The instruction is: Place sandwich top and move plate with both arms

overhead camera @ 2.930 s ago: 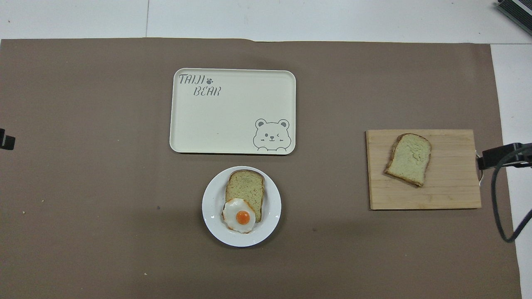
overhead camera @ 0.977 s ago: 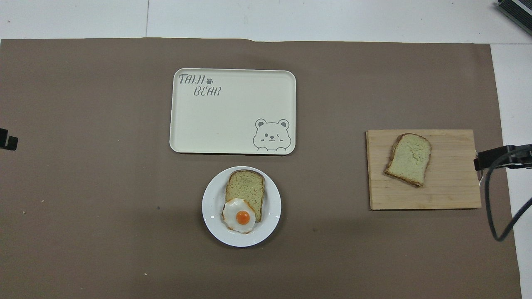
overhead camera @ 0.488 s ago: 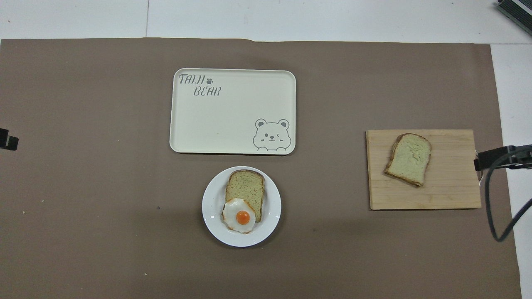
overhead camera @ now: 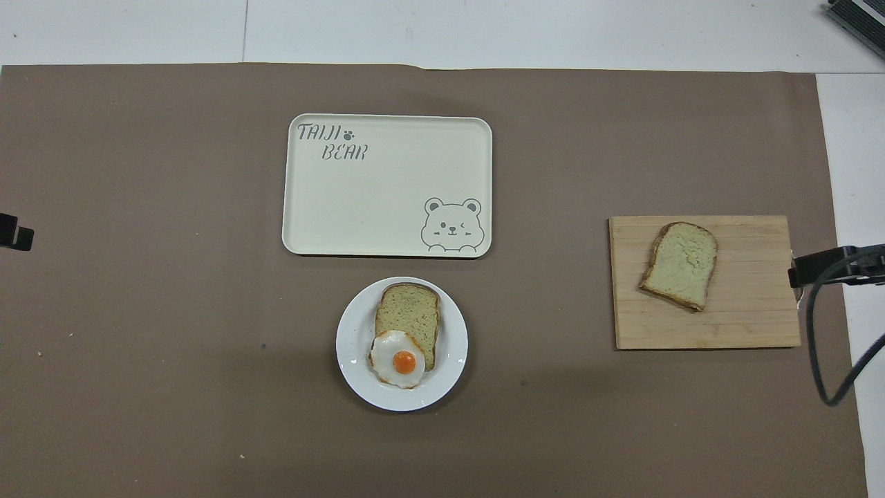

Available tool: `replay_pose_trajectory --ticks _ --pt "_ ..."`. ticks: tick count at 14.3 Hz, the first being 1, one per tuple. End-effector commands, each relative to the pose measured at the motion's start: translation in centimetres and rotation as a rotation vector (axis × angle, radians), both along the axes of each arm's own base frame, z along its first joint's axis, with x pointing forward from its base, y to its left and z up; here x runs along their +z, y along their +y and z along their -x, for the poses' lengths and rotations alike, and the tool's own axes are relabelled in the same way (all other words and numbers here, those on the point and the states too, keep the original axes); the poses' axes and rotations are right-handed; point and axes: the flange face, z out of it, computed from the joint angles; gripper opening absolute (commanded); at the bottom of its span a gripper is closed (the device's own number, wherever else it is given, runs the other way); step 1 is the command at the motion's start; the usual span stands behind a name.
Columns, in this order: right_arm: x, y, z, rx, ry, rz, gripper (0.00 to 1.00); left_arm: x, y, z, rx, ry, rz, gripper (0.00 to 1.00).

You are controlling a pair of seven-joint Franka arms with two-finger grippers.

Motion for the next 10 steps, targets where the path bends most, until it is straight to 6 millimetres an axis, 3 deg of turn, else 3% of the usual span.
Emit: replay_pose_trajectory --ticks 1,10 --pt "-0.06 -0.53 0.71 0.008 -0.016 0.011 1.00 0.17 -0.29 0.79 0.005 0.009 0.006 1.00" --pt "-0.37 -0.61 0.94 0.007 -0.012 0.010 1.00 0.16 -0.29 0.81 0.003 0.010 0.006 1.00"
